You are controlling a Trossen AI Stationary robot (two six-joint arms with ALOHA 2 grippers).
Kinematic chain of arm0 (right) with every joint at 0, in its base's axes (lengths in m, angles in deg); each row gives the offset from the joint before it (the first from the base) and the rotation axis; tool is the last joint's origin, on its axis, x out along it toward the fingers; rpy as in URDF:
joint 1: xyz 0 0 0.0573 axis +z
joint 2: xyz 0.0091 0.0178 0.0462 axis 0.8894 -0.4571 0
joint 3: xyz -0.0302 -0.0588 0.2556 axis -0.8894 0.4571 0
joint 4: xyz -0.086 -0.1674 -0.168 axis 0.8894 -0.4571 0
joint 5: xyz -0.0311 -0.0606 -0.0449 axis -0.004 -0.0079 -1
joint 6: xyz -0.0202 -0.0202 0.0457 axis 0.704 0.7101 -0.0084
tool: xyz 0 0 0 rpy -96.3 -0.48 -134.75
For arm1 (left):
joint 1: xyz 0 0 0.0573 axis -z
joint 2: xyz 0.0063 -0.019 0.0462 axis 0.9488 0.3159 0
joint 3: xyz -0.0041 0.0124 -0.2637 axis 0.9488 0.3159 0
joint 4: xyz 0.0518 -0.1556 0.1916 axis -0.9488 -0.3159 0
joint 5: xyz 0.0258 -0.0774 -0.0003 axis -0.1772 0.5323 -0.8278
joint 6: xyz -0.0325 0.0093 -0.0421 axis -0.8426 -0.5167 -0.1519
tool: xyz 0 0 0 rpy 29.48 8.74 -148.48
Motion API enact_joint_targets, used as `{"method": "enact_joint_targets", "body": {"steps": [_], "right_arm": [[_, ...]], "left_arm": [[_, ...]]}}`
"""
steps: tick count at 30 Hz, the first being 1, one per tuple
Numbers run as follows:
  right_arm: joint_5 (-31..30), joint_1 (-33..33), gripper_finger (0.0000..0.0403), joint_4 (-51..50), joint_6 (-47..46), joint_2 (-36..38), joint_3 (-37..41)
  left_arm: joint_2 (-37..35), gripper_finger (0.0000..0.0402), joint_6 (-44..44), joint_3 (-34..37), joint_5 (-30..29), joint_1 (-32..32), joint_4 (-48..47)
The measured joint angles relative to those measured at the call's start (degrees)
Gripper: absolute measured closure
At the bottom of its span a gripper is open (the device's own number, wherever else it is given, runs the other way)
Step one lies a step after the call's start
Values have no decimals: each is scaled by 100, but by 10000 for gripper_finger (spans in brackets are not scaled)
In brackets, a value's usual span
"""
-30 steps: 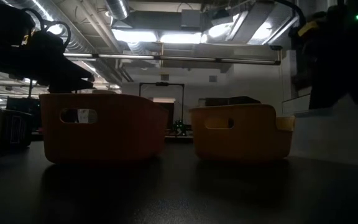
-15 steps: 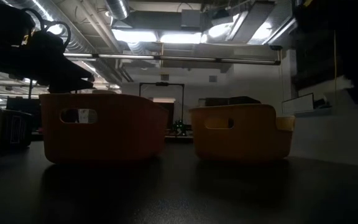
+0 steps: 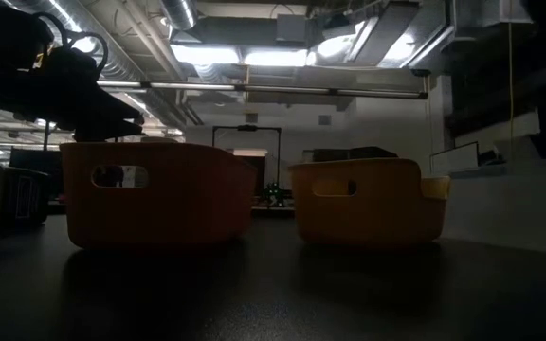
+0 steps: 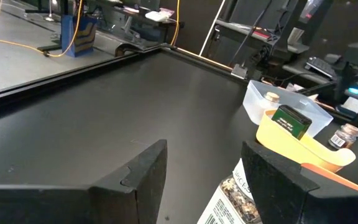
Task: Sort spices by type
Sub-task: Put the brown spice bottle into the transparent bin
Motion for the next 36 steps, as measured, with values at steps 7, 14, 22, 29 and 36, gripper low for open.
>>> {"method": "enact_joint_targets", "body": {"steps": [7, 14, 22, 29, 36], "right_arm": [[26, 392, 107, 428, -611, -424, 0], [24, 491, 107, 814, -808, -876, 0], [23, 480, 107, 988, -813, -1268, 2], [46, 480, 107, 1015, -815, -1518, 4], [72, 478, 128, 1197, -815, -1631, 4]], "left_arm": [[0, 205, 0, 2, 0, 0, 0], [0, 205, 0, 2, 0, 0, 0], [0, 205, 0, 1, 0, 0, 0], [-2, 205, -1, 1, 0, 0, 0], [-2, 205, 0, 2, 0, 0, 0]]}}
